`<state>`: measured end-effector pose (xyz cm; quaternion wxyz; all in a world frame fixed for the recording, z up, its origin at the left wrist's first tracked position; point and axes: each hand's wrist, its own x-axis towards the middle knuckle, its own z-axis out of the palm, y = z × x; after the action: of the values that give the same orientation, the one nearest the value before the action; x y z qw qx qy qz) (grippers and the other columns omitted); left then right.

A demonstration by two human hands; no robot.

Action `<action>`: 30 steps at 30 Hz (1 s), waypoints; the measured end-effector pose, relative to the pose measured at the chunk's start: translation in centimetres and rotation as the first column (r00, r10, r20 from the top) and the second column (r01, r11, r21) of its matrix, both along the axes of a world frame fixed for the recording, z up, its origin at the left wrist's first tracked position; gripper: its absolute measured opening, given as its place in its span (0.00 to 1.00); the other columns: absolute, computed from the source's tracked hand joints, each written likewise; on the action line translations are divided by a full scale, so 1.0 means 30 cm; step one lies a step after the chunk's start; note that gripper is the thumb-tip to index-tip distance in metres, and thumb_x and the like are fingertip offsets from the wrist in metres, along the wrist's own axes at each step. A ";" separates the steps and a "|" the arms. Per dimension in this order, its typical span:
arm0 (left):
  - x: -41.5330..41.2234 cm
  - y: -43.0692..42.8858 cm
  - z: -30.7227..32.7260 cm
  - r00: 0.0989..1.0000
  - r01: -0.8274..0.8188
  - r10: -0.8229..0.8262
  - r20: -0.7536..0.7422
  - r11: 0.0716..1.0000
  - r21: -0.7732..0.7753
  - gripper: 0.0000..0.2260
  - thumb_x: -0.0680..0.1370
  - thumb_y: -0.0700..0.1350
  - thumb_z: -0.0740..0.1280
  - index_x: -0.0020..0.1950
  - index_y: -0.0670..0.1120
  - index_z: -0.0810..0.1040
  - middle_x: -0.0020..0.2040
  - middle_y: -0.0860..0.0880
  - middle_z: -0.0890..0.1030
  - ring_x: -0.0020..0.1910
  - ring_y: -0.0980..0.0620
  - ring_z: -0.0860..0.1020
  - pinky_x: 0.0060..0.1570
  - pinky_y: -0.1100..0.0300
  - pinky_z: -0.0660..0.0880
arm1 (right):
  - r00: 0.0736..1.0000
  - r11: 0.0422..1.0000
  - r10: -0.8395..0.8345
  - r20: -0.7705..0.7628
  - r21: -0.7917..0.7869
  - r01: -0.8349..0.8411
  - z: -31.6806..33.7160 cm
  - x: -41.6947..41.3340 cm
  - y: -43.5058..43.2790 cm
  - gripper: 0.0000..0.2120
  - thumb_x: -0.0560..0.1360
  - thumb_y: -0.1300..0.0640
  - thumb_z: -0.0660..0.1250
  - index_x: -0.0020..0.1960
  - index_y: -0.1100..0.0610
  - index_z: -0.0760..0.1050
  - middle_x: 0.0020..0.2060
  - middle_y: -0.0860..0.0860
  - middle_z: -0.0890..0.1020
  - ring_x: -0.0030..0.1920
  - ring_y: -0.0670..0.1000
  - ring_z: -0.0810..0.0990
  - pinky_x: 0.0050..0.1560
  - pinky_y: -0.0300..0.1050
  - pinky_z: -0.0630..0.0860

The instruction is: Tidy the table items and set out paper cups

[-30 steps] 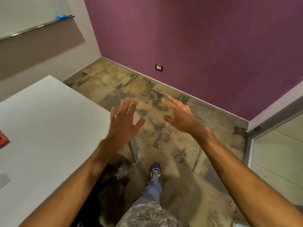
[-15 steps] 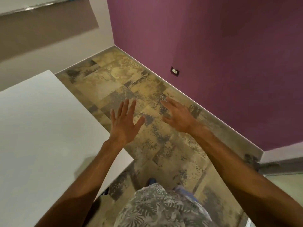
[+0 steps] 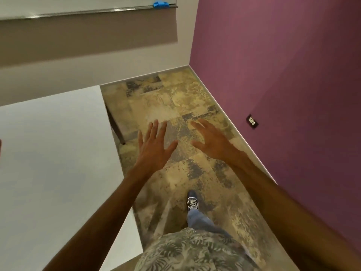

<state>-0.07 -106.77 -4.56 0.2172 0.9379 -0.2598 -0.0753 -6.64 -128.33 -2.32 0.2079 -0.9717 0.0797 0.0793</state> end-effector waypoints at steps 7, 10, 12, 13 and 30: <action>0.314 -0.234 0.078 0.988 -0.152 0.152 -0.012 0.988 -0.018 0.34 0.79 0.65 0.53 0.81 0.53 0.48 0.82 0.47 0.47 0.81 0.48 0.45 0.77 0.42 0.41 | 0.984 0.987 0.161 0.072 -0.035 -0.159 0.033 0.406 -0.242 0.33 0.79 0.45 0.64 0.79 0.49 0.56 0.80 0.54 0.55 0.79 0.55 0.54 0.76 0.59 0.56; 0.447 -0.291 0.104 0.977 -0.210 0.210 0.037 0.978 -0.006 0.34 0.80 0.65 0.54 0.81 0.52 0.50 0.82 0.47 0.48 0.80 0.47 0.47 0.77 0.43 0.43 | 0.971 0.974 0.226 0.083 -0.034 -0.224 0.044 0.576 -0.311 0.32 0.79 0.44 0.63 0.79 0.48 0.55 0.80 0.54 0.54 0.79 0.54 0.53 0.75 0.60 0.56; 0.543 -0.316 0.116 0.968 -0.245 0.245 0.054 0.970 -0.006 0.34 0.79 0.65 0.55 0.81 0.52 0.50 0.82 0.46 0.49 0.80 0.47 0.48 0.77 0.43 0.45 | 0.960 0.965 0.264 0.097 -0.026 -0.262 0.051 0.694 -0.347 0.31 0.79 0.44 0.63 0.79 0.48 0.56 0.80 0.54 0.54 0.79 0.54 0.53 0.75 0.60 0.56; 0.593 -0.326 0.119 0.964 -0.261 0.260 0.062 0.965 0.001 0.34 0.79 0.65 0.55 0.81 0.52 0.50 0.82 0.46 0.49 0.80 0.46 0.48 0.76 0.43 0.45 | 0.955 0.961 0.278 0.101 -0.022 -0.277 0.052 0.753 -0.361 0.31 0.79 0.44 0.63 0.79 0.48 0.57 0.80 0.54 0.54 0.79 0.55 0.53 0.75 0.60 0.56; 1.655 -0.328 0.085 0.888 -0.460 0.460 0.000 0.888 -0.008 0.36 0.80 0.66 0.52 0.81 0.51 0.42 0.82 0.48 0.45 0.80 0.50 0.44 0.78 0.46 0.42 | 0.879 0.881 0.473 0.060 -0.057 -0.470 0.029 2.015 -0.336 0.32 0.79 0.42 0.63 0.79 0.46 0.56 0.80 0.56 0.50 0.79 0.58 0.56 0.74 0.60 0.61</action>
<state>49.59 -116.59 -2.00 0.2324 0.9719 -0.0307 -0.0197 53.82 -138.41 -1.46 0.1651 -0.9681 -0.1651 0.0906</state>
